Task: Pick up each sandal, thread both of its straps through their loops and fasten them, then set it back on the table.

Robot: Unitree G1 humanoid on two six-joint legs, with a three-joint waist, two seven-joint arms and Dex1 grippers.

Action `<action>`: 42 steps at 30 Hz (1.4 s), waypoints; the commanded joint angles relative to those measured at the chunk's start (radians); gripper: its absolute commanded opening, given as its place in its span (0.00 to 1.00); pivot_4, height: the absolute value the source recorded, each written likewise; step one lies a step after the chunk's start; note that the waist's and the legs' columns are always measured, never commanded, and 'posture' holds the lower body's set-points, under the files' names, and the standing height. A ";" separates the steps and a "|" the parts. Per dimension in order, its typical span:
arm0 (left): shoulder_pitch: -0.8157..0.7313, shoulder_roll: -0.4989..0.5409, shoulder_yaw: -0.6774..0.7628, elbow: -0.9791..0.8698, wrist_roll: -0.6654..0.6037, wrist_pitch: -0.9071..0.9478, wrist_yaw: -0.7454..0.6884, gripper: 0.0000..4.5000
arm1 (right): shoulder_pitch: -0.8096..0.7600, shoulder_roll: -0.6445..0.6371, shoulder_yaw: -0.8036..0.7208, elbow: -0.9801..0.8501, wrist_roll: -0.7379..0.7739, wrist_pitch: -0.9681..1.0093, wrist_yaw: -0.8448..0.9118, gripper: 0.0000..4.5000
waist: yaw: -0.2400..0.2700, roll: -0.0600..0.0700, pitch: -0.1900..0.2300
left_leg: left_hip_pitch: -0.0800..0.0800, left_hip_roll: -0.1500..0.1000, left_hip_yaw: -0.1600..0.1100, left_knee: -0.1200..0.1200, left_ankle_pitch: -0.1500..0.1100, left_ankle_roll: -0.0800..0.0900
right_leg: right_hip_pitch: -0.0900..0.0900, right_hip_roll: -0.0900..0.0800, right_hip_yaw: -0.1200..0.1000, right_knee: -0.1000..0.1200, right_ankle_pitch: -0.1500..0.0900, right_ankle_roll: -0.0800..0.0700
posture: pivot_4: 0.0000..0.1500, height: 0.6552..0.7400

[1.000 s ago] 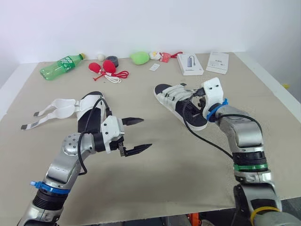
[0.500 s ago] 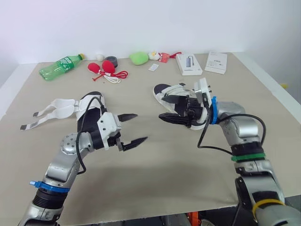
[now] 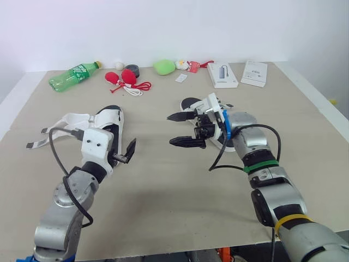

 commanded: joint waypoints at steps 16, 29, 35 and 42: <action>-0.302 -0.015 0.041 0.353 -0.003 0.056 0.021 1.00 | -0.038 0.020 -0.030 0.015 -0.042 -0.103 -0.008 0.99 | -0.001 -0.001 0.000 | -0.001 0.000 -0.001 0.001 0.003 -0.004 | 0.000 0.000 0.000 -0.001 0.003 0.001 | 1.00 1.00; -0.520 0.002 0.005 0.721 0.004 -0.059 -0.086 1.00 | -0.035 0.013 -0.029 0.004 -0.047 -0.104 -0.036 0.99 | -0.001 -0.001 0.000 | -0.002 0.000 -0.001 0.001 0.003 -0.005 | 0.000 0.000 0.000 -0.001 0.003 0.002 | 1.00 1.00; -0.535 0.004 0.019 0.753 -0.009 -0.041 -0.090 0.67 | -0.028 0.013 -0.028 -0.005 -0.049 -0.101 -0.039 1.00 | -0.001 -0.001 0.000 | -0.002 -0.001 -0.001 0.001 0.004 -0.006 | 0.000 0.000 0.000 -0.001 0.004 0.003 | 1.00 1.00; -0.506 0.066 -0.012 0.722 0.000 -0.070 -0.159 0.09 | -0.033 0.013 -0.031 0.004 -0.047 -0.093 -0.033 1.00 | -0.001 -0.001 0.000 | -0.001 -0.001 -0.001 0.001 0.004 -0.006 | 0.000 0.000 0.000 -0.001 0.003 0.003 | 1.00 1.00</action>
